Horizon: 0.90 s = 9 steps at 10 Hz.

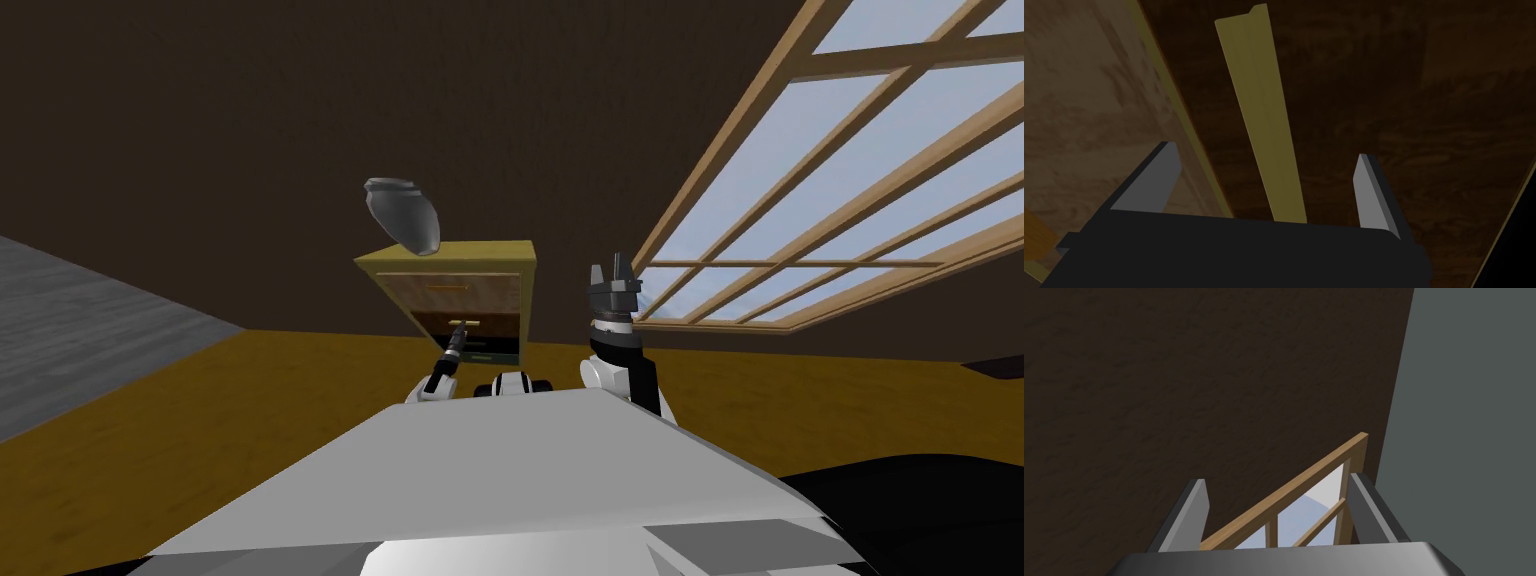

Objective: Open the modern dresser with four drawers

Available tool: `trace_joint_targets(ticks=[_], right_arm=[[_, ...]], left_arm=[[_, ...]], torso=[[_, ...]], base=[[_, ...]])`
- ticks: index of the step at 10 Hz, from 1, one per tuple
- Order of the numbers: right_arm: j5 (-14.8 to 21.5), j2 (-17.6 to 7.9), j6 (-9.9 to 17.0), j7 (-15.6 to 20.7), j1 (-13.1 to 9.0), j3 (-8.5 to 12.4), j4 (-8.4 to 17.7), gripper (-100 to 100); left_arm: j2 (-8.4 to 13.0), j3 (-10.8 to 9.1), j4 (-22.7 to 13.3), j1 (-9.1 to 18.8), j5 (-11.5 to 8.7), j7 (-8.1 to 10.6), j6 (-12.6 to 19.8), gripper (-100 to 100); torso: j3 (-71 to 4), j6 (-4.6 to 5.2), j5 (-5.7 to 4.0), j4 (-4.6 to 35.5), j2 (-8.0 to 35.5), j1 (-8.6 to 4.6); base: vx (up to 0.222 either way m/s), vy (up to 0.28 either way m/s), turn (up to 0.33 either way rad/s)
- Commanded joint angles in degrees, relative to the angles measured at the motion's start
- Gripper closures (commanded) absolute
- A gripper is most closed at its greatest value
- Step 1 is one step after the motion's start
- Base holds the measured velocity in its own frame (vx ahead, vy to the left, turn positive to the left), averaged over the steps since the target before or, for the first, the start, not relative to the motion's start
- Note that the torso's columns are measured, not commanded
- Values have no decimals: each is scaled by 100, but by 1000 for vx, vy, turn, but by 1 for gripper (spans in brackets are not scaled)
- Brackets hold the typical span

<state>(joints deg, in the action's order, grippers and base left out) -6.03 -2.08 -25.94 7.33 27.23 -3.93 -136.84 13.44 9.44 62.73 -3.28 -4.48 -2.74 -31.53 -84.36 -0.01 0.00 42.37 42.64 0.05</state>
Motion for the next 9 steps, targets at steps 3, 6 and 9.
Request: trace_joint_targets(ticks=[3,6,9], right_arm=[[0,-1,1,0,-3,1,1,0],[0,0,0,0,-1,1,1,0],[0,0,0,0,1,0,0,0]], left_arm=[[-260,-508,-496,513,-101,-282,122,-100],[-228,-444,-434,449,-88,-247,107,100],[-33,-63,-62,64,-13,-35,15,100]], torso=[[-1,-1,3,0,-3,9],[-36,-3,-3,-16,-59,-13],[-29,2,-3,-13,-49,-17]], base=[[-83,53,-215],[-20,15,0],[75,-53,244]])
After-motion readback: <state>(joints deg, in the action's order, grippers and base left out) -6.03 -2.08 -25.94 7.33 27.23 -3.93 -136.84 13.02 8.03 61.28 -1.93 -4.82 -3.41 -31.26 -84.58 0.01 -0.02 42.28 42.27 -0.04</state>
